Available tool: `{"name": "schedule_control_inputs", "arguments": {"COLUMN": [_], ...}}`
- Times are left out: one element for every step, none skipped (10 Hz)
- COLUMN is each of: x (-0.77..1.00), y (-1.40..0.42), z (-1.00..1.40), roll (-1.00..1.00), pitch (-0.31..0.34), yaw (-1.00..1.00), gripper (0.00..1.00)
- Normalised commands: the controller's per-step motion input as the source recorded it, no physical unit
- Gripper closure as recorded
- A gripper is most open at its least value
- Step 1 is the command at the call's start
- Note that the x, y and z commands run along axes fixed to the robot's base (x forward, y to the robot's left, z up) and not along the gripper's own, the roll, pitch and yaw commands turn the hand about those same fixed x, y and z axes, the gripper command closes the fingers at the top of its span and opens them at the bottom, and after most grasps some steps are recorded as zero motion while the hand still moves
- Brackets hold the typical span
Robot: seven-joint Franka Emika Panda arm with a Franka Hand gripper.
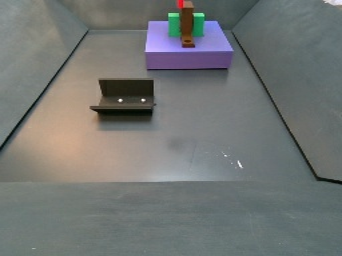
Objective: Pick up the red object. Move up. Move to above the board. Insert the red object.
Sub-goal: Insert the red object.
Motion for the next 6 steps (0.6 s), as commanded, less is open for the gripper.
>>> {"name": "schedule_control_inputs", "arguments": {"x": [0.0, 0.0, -0.02, 0.0, 0.0, 0.0], "y": [-0.1, -0.1, -0.13, -0.15, -0.13, -0.12], "z": [-0.47, -0.45, -0.41, -0.41, -0.52, -0.59], "roll": [0.04, 0.02, 0.03, 0.07, 0.04, 0.06], "pitch": [-0.084, -0.09, -0.09, -0.093, -0.147, -0.156], "yaw": [0.03, 0.01, 0.0, 0.0, 0.0, -0.03], "gripper": [1.0, 1.0, 1.0, 1.0, 1.0, 1.0]}}
